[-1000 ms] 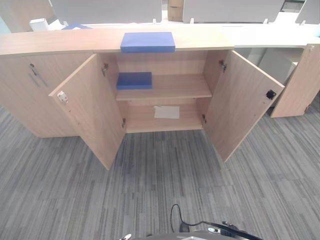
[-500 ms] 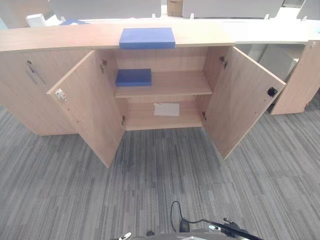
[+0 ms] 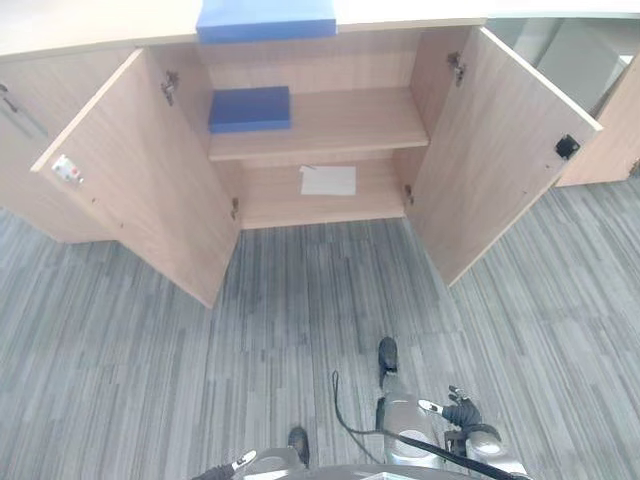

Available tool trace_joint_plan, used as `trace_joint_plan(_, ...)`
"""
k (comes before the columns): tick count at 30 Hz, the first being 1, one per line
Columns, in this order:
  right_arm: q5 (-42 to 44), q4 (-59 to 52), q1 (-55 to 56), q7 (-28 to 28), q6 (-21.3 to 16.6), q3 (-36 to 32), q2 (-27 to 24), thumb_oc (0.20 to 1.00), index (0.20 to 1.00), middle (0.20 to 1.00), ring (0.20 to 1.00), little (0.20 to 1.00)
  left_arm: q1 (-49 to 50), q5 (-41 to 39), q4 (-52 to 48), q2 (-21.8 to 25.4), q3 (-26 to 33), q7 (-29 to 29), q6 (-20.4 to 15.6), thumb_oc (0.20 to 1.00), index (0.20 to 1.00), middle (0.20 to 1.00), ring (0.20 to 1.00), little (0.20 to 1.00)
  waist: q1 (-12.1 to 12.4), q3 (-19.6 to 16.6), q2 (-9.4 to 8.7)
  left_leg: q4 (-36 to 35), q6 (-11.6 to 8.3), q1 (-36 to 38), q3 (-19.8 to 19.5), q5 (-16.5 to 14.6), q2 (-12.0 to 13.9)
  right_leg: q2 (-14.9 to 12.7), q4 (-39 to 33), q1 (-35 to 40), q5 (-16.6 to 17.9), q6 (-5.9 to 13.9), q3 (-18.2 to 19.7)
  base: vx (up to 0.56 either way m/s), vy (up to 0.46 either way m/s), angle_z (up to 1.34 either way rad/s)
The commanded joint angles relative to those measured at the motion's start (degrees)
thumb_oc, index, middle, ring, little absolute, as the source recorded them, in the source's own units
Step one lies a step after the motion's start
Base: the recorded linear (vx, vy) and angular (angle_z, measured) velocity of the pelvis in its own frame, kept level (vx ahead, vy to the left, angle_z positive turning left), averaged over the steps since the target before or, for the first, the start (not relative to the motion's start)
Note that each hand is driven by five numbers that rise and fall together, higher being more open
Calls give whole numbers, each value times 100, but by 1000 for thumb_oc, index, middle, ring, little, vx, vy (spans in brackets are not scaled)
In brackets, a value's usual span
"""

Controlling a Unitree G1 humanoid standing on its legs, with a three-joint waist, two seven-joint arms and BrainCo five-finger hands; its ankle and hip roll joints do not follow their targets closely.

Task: Put the empty folder in the office cabinet

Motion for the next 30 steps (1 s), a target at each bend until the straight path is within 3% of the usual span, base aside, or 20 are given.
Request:
trace_joint_plan(1,-157,-167,6,82,24,261,-302,1000,1000,1000,1000,1000,175,262,-61,115,-77,-105,-135,1000,1000,1000,1000,1000,-92,-215,6,288,226,405,601,-452,-520,238,-401,-40,1001,-8,-73,407,-273,61)
trace_joint_plan(4,35,-90,-5,20,18,279,-350,1000,1000,1000,1000,1000,179,503,-22,116,-57,-185,-189,1000,1000,1000,1000,1000,-113,-370,18,385,107,600,648,-519,-368,326,-191,72,882,-134,-62,372,-266,26)
trace_joint_plan(6,-105,-149,19,140,185,288,-460,1000,1000,1000,1000,1000,168,482,-53,112,-93,-159,-240,1000,1000,1000,1000,1000,-174,-529,78,673,-95,678,683,-162,-189,531,-57,145,652,-335,-86,374,-266,13)
trace_joint_plan(8,-212,-160,31,184,312,315,-556,1000,1000,1000,1000,1000,61,343,-90,102,-123,-146,-222,1000,1000,1000,1000,1000,-198,-620,109,1417,-348,567,789,493,21,719,-45,304,426,-581,-213,304,-260,-10)
trace_joint_plan(9,-240,-137,32,198,315,330,-603,1000,1000,1000,1000,1000,3,299,-91,82,-124,-125,-216,1000,1000,1000,1000,1000,-180,-637,90,1843,-426,406,852,736,103,773,-70,413,343,-681,-262,285,-325,-13)
trace_joint_plan(10,-173,-136,21,180,317,340,-662,1000,1000,1000,1000,1000,-100,265,-122,75,-141,-65,-131,1000,1000,1000,1000,1000,-123,-615,7,2711,-510,11,1028,933,263,814,-105,638,193,-836,-363,270,-323,-7)
trace_joint_plan(11,-104,-147,9,157,319,357,-683,1000,1000,1000,1000,1000,-150,184,-133,74,-142,-55,-67,1000,1000,1000,1000,1000,-78,-593,-30,2986,-503,-237,1057,956,291,830,-125,742,128,-889,-404,226,-289,5)
trace_joint_plan(13,70,-203,-33,87,311,379,-701,1000,1000,1000,1000,1000,-226,-91,-125,12,-77,42,-67,1000,1000,1000,1000,1000,111,-445,-172,3376,-334,-1060,1096,712,207,813,-171,1091,-30,-946,-411,222,-184,3)
trace_joint_plan(15,-37,-303,-82,22,429,406,-680,1000,1000,1000,1000,1000,-216,-162,-187,-9,15,160,-173,1000,1000,1000,1000,1000,226,-355,-229,2577,-158,-1384,1310,581,167,835,-233,1412,-176,-905,-299,291,-24,1)
trace_joint_plan(17,-158,-289,-111,-22,422,446,-665,1000,1000,1000,1000,1000,-215,-51,-203,0,12,180,-217,1000,1000,1000,1000,1000,267,-331,-222,1944,-146,-1421,1291,644,129,869,-267,1511,-212,-857,-187,256,90,-23)
trace_joint_plan(19,-262,-227,-116,-2,333,528,-654,1000,1000,1000,1000,1000,-237,82,-204,-3,-40,236,-235,1000,1000,1000,1000,1000,330,-314,-174,891,-265,-1492,1207,944,168,952,-358,1700,-281,-778,-47,317,137,-26)
trace_joint_plan(21,-254,-202,-107,9,294,574,-653,1000,1000,1000,1000,1000,-248,180,-187,1,-70,244,-241,1000,1000,1000,1000,1000,365,-322,-138,450,-359,-1551,1157,1193,243,1002,-404,1781,-304,-767,-6,267,107,-23)
trace_joint_plan(22,-238,-185,-88,25,240,636,-665,1000,1000,1000,1000,1000,-258,350,-180,17,-105,233,-255,1000,1000,1000,1000,1000,409,-319,-83,89,-499,-1676,1068,1564,383,1068,-434,1908,-366,-776,86,219,85,-15)
trace_joint_plan(25,-258,-171,-85,12,123,765,-680,1000,1000,1000,1000,1000,-277,405,-149,13,-81,224,-342,1000,1000,1000,1000,1000,485,-324,-57,93,-508,-1851,967,1671,433,1029,-432,2130,-527,-751,306,414,271,-30)
trace_joint_plan(30,21,46,-135,-55,63,735,-548,1000,1000,1000,1000,1000,-439,432,-4,98,-116,203,-435,1000,1000,1000,1000,1000,493,-470,-33,158,-153,-1558,1003,1197,94,774,-98,2165,-691,-623,290,256,239,-59)
